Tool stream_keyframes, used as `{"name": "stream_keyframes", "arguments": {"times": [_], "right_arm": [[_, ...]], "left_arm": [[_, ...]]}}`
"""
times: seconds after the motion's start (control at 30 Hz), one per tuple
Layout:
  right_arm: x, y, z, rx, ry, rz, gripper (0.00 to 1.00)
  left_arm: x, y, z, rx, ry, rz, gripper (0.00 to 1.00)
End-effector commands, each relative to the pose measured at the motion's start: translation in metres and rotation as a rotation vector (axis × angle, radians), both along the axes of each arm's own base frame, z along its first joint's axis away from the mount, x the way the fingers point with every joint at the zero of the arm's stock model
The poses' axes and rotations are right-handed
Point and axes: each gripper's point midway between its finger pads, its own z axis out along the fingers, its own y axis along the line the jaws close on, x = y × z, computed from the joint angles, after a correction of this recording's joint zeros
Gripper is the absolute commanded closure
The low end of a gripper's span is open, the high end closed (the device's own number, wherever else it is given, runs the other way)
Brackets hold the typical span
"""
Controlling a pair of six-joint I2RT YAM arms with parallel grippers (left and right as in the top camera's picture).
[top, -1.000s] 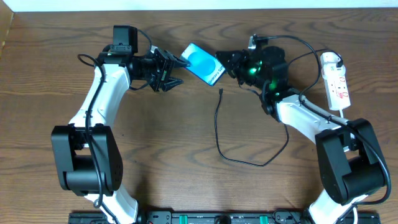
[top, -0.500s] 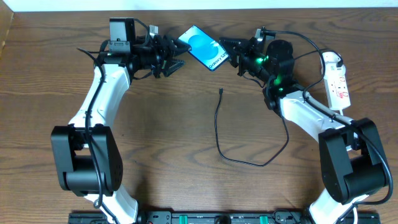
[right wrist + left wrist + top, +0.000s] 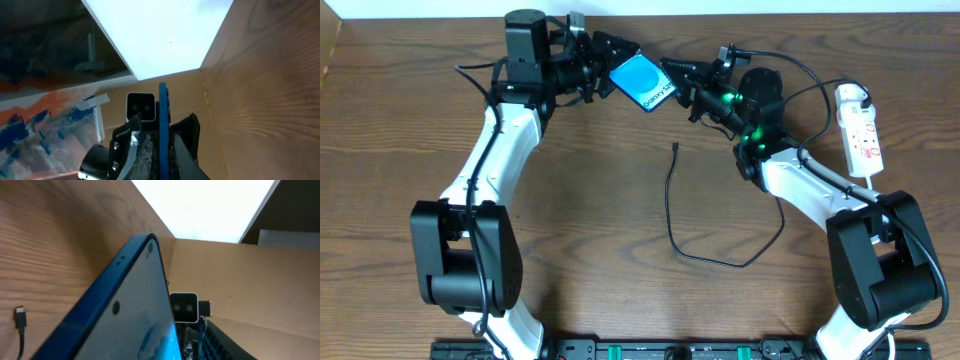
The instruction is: Plug charger to phone and switch on socket
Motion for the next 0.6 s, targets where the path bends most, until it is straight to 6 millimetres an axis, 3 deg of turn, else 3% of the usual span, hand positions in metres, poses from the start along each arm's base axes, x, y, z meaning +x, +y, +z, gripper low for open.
{"name": "stream_keyframes", "arguments": {"times": [0.0, 0.23, 0.43, 0.57], "right_arm": [[-0.003, 0.012, 0.018, 0.027, -0.03, 0.014, 0.99], [-0.013, 0.029, 0.005, -0.001, 0.022, 0.036, 0.99], [-0.013, 0.029, 0.003, -0.003, 0.028, 0.035, 0.99], [-0.013, 0.029, 0.003, -0.003, 0.028, 0.036, 0.96]], "left_arm": [[0.0, -0.003, 0.02, -0.027, 0.003, 0.024, 0.53], [0.005, -0.003, 0.027, -0.07, 0.025, 0.052, 0.64], [0.007, -0.002, 0.029, -0.085, 0.043, 0.069, 0.92], [0.008, -0.001, 0.028, -0.081, 0.042, 0.079, 0.93]]}}
